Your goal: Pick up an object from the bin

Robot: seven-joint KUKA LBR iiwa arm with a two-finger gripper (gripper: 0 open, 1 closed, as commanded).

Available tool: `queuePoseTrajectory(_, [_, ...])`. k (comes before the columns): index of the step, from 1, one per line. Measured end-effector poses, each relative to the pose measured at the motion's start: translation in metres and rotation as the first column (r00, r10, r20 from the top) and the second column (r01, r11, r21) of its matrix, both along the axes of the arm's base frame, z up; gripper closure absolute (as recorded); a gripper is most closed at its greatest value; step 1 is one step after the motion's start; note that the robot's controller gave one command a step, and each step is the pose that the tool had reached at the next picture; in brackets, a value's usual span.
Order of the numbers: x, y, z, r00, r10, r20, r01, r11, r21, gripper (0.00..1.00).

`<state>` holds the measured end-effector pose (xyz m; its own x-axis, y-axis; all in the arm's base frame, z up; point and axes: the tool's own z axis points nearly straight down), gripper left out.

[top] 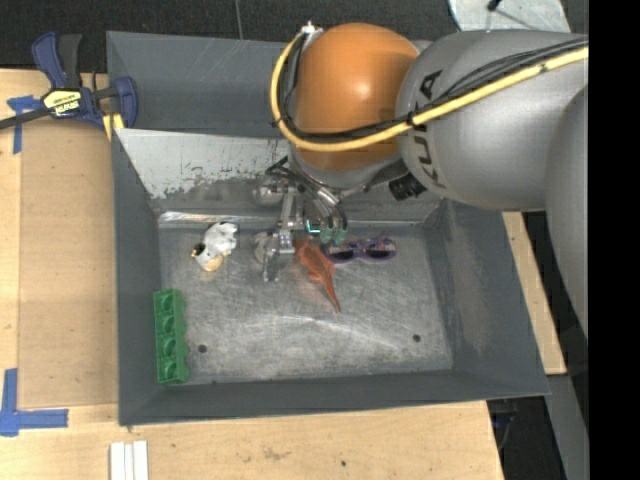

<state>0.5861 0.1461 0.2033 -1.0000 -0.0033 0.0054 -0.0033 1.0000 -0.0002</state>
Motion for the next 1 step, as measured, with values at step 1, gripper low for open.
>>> queuePoseTrajectory(1, [0.0017,-0.0008,0.0052,1.000,-0.003,0.009,0.003,1.000,0.001,0.00])
